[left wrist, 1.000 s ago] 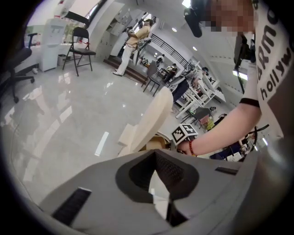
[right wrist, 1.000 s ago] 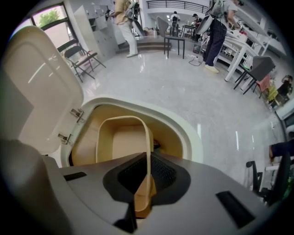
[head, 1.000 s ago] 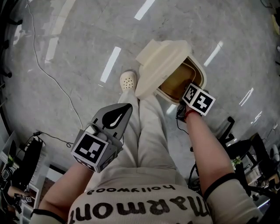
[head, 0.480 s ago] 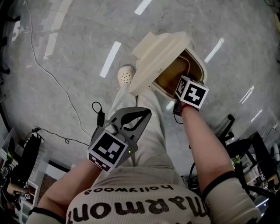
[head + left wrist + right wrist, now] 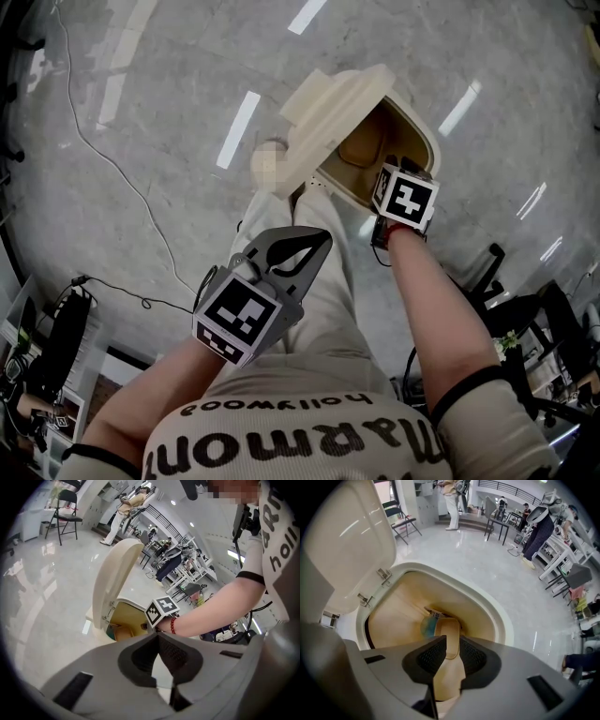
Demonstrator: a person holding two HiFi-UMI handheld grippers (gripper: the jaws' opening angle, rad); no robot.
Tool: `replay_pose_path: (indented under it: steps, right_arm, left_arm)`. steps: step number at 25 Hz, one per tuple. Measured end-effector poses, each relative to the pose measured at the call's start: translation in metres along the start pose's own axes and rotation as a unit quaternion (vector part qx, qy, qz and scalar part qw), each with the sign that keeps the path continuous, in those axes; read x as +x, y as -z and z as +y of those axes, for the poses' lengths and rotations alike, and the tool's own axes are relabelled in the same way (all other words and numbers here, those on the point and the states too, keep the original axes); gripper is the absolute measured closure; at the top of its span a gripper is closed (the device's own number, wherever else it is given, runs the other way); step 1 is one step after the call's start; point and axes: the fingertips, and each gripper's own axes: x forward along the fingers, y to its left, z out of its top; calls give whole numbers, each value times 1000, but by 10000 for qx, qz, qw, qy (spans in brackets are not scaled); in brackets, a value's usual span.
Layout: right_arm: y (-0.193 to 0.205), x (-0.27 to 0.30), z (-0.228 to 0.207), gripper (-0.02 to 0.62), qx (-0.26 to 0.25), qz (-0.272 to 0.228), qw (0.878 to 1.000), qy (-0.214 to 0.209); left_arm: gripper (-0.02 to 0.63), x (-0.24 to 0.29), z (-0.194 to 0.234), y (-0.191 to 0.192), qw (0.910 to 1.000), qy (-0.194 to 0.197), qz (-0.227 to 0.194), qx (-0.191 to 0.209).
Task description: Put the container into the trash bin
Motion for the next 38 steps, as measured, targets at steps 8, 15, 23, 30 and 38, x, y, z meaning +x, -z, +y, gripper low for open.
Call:
replay_pose_path:
  steps: [8,15,23,30,38]
  right_arm:
    - [2,-32,-12,526,382,-135,9991,159]
    - [1,-103,-19,528,947,-219,9952,67]
    - [-45,-210,-16,580,1466,-966,9776,-1164]
    - [-53,-294,-14,592,931,-1417,9738,-1516]
    - [-105,-361,-21,592,314,-2110,9648,-1537]
  left_arm:
    - [609,-6,-22,-22,9999,86,-111,-37]
    - [609,-25,-62,-72,9992,55,-157,356]
    - [609,-69,-98,-184,9880,-257,-505,1439]
    - [609,-117,-140,-244,9768,-474,-1265,1664]
    - [609,-158,-157,-302,9631,-515,-1981,1746]
